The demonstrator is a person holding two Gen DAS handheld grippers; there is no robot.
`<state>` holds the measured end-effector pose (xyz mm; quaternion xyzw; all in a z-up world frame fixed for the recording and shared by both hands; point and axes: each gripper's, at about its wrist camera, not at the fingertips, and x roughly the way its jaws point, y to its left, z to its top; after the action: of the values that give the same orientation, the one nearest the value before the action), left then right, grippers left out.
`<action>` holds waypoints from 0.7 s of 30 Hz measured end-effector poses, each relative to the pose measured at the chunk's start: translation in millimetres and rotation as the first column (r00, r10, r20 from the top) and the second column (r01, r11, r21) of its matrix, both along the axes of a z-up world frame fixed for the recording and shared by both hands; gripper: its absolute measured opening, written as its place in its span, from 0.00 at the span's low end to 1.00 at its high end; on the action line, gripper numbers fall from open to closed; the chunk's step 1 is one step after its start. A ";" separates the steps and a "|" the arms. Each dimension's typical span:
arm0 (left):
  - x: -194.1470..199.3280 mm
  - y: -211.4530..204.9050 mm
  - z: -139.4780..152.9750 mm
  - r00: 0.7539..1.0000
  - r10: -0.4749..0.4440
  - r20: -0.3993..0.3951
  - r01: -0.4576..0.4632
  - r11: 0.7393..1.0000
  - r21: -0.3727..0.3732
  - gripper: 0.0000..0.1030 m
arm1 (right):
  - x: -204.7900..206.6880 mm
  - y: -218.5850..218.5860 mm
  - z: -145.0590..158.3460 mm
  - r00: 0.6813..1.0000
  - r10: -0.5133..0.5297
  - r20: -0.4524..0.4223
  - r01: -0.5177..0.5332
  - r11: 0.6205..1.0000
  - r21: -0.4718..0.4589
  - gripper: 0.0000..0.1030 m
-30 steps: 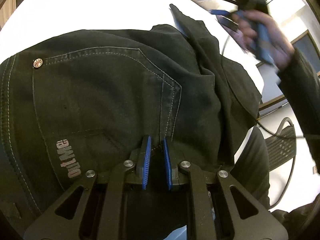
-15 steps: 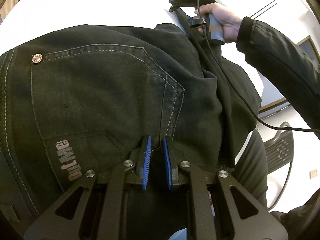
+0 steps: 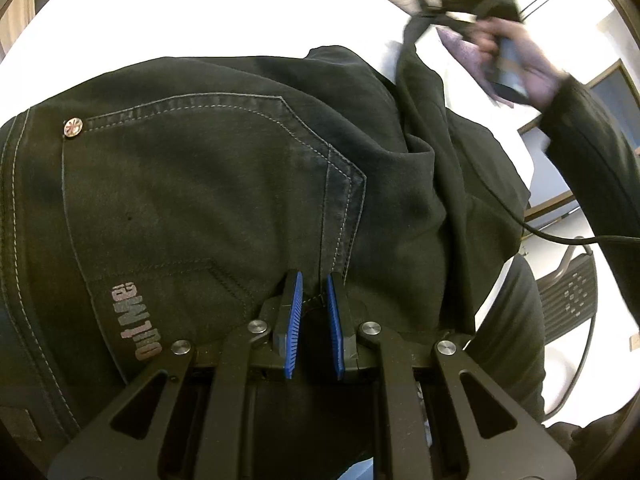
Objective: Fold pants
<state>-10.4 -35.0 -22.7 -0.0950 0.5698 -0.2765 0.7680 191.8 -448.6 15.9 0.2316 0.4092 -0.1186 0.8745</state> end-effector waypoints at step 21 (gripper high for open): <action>-0.1 -37.5 9.6 1.000 -0.002 0.010 0.001 0.997 0.083 0.12 | -314.5 -199.3 -98.6 0.804 -0.593 0.057 0.459 0.677 0.575 0.42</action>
<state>-10.5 -72.5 -13.1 -0.0613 0.5771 -0.2535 0.7739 -122.6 -647.8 -82.7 0.5867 0.2325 -0.2191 0.7442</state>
